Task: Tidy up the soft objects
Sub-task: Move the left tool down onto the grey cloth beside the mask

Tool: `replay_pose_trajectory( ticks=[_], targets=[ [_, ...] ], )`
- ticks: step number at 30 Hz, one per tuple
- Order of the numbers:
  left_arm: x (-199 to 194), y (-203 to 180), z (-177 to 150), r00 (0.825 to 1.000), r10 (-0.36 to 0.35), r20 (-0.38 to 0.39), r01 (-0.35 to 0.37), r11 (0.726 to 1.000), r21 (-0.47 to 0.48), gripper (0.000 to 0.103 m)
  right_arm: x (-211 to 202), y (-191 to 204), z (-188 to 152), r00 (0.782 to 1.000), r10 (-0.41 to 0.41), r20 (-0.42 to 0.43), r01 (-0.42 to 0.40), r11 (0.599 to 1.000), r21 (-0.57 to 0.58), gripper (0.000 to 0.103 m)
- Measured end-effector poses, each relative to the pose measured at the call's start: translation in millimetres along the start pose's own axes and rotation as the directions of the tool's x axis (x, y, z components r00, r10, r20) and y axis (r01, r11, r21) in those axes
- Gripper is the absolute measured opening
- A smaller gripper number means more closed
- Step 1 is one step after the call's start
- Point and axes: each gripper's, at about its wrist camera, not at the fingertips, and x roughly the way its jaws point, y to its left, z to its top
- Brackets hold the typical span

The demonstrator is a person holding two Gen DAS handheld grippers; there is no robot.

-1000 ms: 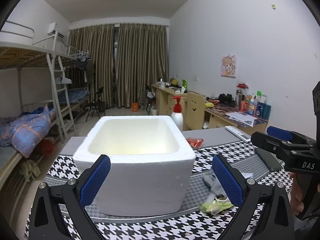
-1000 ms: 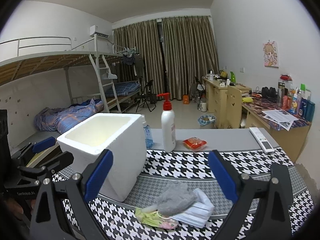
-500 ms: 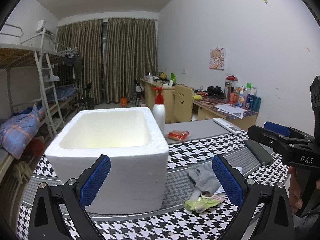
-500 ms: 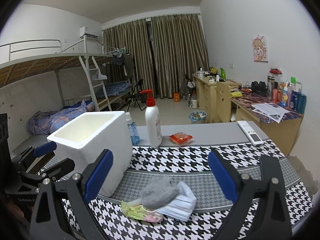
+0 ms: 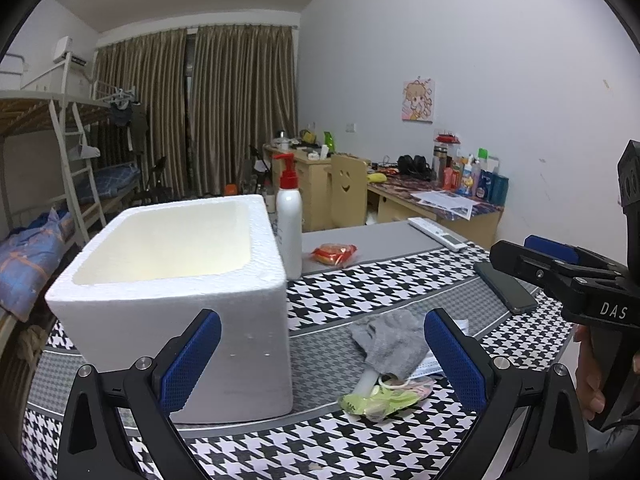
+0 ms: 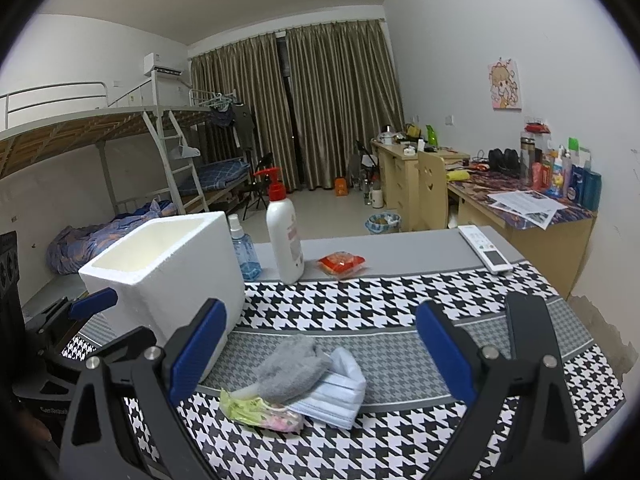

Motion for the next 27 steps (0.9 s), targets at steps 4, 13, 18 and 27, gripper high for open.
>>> replay_pose_trajectory(
  ticks=[4, 13, 18, 27],
  targets=[
    [7, -6, 0, 1.0, -0.009, -0.009, 0.009, 1.0, 0.005, 0.102, -1, -7, -2, 1.0, -0.007, -0.003, 0.007, 1.0, 0.009, 0.098],
    [18, -23, -1, 0.999, -0.03, -0.03, 0.031, 0.999, 0.029, 0.102, 2, -21, -8, 0.999, -0.019, -0.028, 0.02, 0.999, 0.026, 0.098],
    [19, -37, -3, 0.998, -0.056, -0.023, 0.057, 0.997, 0.058, 0.102, 1, -29, -10, 0.999, -0.025, -0.031, 0.026, 0.999, 0.037, 0.098],
    [36, -49, -2, 0.994, -0.097, -0.041, 0.1, 0.993, 0.068, 0.102, -3, -45, -16, 0.998, -0.042, -0.039, 0.044, 0.997, 0.064, 0.098]
  ],
)
